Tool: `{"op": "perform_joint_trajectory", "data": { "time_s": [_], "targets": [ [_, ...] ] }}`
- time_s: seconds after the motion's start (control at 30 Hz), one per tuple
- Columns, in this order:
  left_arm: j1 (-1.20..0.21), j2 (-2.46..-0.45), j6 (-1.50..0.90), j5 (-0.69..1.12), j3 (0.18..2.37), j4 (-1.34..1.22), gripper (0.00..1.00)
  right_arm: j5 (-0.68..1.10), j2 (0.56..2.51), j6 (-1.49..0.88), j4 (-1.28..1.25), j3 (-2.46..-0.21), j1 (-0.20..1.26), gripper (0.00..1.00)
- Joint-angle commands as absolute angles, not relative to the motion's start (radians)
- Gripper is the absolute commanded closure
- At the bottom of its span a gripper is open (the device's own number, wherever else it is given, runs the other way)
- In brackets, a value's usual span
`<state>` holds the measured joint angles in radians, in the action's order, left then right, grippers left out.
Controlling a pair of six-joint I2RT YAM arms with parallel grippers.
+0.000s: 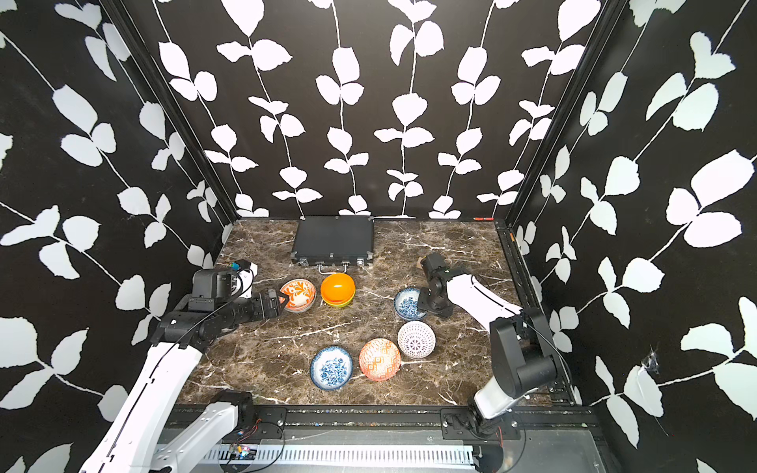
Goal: Stack the bowls
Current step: Pick up the bowl from the center of the board, then place the bowl at the center of the board.
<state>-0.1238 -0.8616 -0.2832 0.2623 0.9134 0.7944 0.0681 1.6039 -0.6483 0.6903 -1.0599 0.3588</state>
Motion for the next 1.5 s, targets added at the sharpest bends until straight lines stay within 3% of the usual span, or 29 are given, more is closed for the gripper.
{"op": "perform_joint_trajectory", "data": {
  "time_s": [0.0, 0.3, 0.47, 1.1, 1.47],
  "targets": [
    [-0.128, -0.870, -0.276, 0.248, 0.910, 0.797, 0.01, 0.092, 1.644, -0.638, 0.647, -1.096, 0.357, 0.57],
    [-0.127, -0.866, -0.279, 0.227, 0.909, 0.799, 0.01, 0.093, 1.728, -0.643, 0.632, -1.147, 0.357, 0.78],
    [-0.127, -0.864, -0.279, 0.227, 0.909, 0.798, 0.01, 0.116, 1.755, -0.661, 0.619, -1.186, 0.359, 1.00],
    [-0.128, -0.855, -0.278, 0.236, 0.907, 0.790, 0.01, 0.101, 2.016, -0.723, 0.657, -1.558, 0.488, 1.00],
    [-0.128, -0.857, -0.278, 0.239, 0.905, 0.787, 0.01, 0.099, 2.017, -0.740, 0.653, -1.538, 0.524, 1.00]
  ]
}}
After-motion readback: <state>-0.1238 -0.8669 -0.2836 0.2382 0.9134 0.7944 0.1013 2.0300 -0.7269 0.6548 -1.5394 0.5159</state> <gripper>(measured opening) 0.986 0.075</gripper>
